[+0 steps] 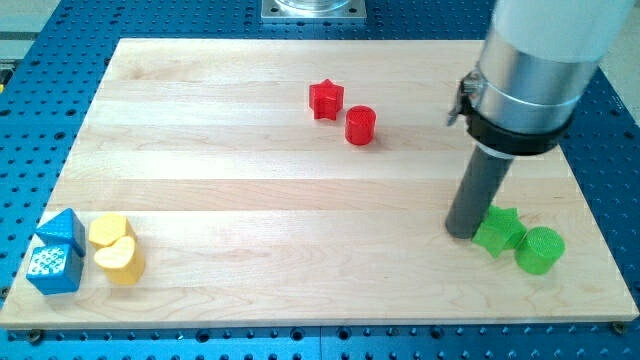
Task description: Move the blue blocks towards the center left
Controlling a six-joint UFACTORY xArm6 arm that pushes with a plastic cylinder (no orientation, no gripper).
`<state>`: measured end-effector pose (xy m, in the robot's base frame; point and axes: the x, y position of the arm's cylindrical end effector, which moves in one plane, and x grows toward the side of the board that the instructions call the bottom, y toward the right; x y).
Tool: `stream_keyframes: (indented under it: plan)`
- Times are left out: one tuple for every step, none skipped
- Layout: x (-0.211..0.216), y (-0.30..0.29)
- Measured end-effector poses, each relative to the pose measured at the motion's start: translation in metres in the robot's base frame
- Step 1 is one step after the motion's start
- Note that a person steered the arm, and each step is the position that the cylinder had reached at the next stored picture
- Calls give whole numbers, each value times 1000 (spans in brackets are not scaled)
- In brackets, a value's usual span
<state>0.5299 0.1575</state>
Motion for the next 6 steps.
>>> stream_keyframes:
  plan:
    - [23,-74]
    - [70,-179]
    - [83,-291]
    - [84,-377]
    - [64,-411]
    - [14,-409]
